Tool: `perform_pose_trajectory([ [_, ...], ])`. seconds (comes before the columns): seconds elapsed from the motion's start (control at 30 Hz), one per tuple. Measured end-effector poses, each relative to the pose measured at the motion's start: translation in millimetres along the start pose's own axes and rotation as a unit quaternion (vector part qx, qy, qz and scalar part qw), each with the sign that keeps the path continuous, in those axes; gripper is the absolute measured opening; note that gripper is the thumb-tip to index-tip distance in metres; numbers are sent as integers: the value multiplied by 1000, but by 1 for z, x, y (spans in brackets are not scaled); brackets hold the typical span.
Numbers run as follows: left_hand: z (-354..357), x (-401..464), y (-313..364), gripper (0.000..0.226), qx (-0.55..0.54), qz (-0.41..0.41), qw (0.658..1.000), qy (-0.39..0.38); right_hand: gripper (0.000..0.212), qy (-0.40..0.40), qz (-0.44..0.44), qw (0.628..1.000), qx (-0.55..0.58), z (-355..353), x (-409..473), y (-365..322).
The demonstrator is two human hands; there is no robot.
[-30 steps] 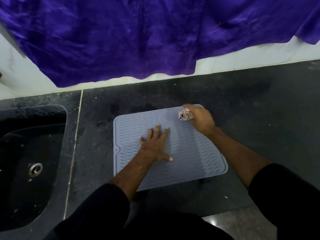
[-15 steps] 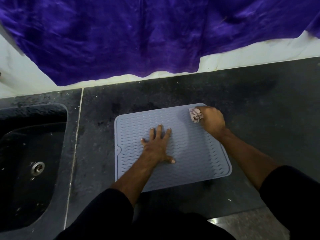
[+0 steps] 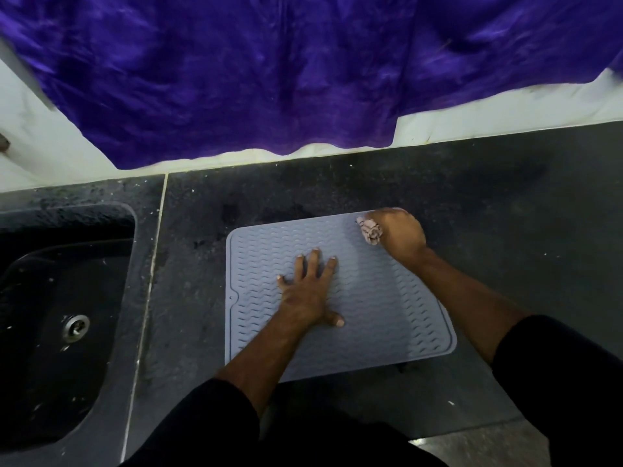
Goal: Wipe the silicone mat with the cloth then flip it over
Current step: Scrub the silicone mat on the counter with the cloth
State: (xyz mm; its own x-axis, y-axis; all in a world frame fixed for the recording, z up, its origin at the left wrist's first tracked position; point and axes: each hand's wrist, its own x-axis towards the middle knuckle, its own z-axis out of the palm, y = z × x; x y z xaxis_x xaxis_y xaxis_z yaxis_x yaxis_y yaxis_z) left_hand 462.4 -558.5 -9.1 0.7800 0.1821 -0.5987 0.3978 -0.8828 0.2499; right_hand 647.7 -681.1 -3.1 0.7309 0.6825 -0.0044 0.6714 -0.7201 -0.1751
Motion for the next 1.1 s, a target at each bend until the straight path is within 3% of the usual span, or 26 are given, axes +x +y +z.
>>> perform_pose_trajectory([
  [0.1, -1, 1, 1, 127, 3, -7, 1000, -2, 28, 33, -21, 999, 18, -6, 13, -17],
  [0.27, -2, 0, 3, 126, 3, -5, 1000, -5, 34, -18, -124, 992, 11, 7, 12, -38],
  [0.43, 0, 1, -1, 127, -4, 0, 1000, -3, 26, -16, -17, 998, -60, 4, 12, -4],
  [0.53, 0, 1, 0, 127, -7, 0, 1000, -1, 23, -39, 23, 999, -22, -11, 21, -6],
  [0.73, 0, 1, 0, 128, 0, -2, 1000, 2, 44, -42, -91, 995, -25, 14, 9, -31],
  [0.87, 1, 2, -1, 128, -3, 0, 1000, 2, 39, -46, -30, 996, -77, 11, 10, -7],
  [0.97, 1, 2, -1, 129, -6, 2, 1000, 2, 27, -36, 18, 998, -46, 1, 14, 1],
  [1.1, 0, 2, -1, 128, -9, 0, 1000, 1, 34, -19, -45, 999, -6, 9, 7, -20],
])
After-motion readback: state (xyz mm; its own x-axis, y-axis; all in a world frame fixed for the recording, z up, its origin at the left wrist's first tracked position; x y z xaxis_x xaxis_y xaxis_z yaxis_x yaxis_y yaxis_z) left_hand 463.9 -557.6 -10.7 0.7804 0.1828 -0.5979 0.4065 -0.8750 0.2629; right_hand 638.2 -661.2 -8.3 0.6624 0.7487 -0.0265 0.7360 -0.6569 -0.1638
